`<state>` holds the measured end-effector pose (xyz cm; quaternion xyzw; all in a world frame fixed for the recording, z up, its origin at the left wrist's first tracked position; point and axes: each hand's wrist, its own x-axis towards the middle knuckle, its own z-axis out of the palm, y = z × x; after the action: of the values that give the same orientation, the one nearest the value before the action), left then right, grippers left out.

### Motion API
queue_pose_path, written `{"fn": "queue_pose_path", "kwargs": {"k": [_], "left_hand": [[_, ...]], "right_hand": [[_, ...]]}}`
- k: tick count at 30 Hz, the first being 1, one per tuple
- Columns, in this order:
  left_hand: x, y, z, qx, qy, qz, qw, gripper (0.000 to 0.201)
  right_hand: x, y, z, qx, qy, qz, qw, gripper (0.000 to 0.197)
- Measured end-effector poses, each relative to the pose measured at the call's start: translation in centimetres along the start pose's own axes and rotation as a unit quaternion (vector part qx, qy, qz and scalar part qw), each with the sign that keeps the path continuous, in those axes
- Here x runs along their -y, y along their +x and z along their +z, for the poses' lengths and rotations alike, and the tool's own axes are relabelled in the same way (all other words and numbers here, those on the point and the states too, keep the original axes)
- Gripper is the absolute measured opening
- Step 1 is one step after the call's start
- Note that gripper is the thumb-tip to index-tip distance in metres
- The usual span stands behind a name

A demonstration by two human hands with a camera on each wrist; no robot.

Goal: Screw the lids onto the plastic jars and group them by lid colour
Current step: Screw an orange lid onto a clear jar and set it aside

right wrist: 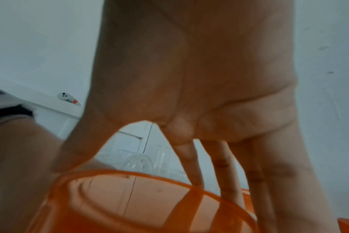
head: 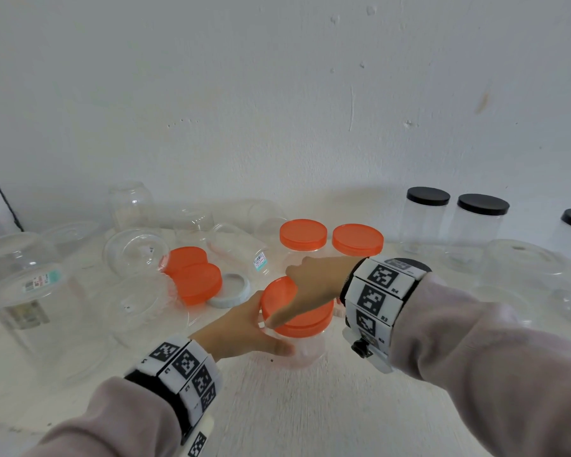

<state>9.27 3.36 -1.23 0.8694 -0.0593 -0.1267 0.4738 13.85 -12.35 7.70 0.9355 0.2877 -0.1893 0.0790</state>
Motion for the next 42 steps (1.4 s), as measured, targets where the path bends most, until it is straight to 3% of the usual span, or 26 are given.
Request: {"fn": "queue_pose_path", "kwargs": {"k": [6,9,14,17,20,23,28,32,35,37,42], "left_hand": [[0.1,0.0,0.0,0.004,-0.013,-0.008,1.0,0.104],[0.1,0.0,0.1,0.001,-0.012,-0.006,1.0,0.102],[0.1,0.1,0.1,0.002,-0.007,-0.005,1.0,0.1],[0.1,0.1,0.1,0.001,-0.006,-0.004,1.0,0.101],[0.1,0.0,0.2,-0.001,-0.004,-0.002,1.0,0.104],[0.1,0.0,0.1,-0.001,0.001,0.0,1.0,0.103],[0.1,0.1,0.1,0.004,-0.004,0.0,1.0,0.1],[0.2,0.1,0.1,0.002,-0.01,-0.004,1.0,0.103],[0.1,0.1,0.2,0.004,-0.014,0.007,1.0,0.107],[0.1,0.1,0.2,0.005,-0.011,0.007,1.0,0.105],[0.1,0.1,0.1,0.004,-0.006,-0.002,1.0,0.099]], "right_hand": [[-0.2,-0.8,-1.5,0.038,0.013,-0.053,0.998,0.098],[-0.1,-0.6,-1.1,0.028,0.0,-0.037,0.999,0.093],[0.1,-0.5,-0.7,0.014,-0.014,0.003,1.0,0.102],[0.1,-0.6,-1.0,0.031,-0.011,-0.027,0.999,0.106],[0.2,-0.7,-1.2,0.037,0.005,-0.058,0.998,0.098],[0.2,-0.3,-0.7,0.018,-0.006,-0.041,0.999,0.093],[0.0,0.0,-0.5,0.005,-0.018,0.001,1.0,0.103],[-0.2,-0.4,-1.0,0.041,0.029,-0.048,0.998,0.103],[-0.1,-0.5,-1.1,0.051,0.039,-0.064,0.996,0.09],[-0.1,-0.3,-0.8,0.038,0.029,-0.053,0.997,0.086],[-0.1,0.1,-0.1,0.001,0.006,0.008,1.0,0.102]]}}
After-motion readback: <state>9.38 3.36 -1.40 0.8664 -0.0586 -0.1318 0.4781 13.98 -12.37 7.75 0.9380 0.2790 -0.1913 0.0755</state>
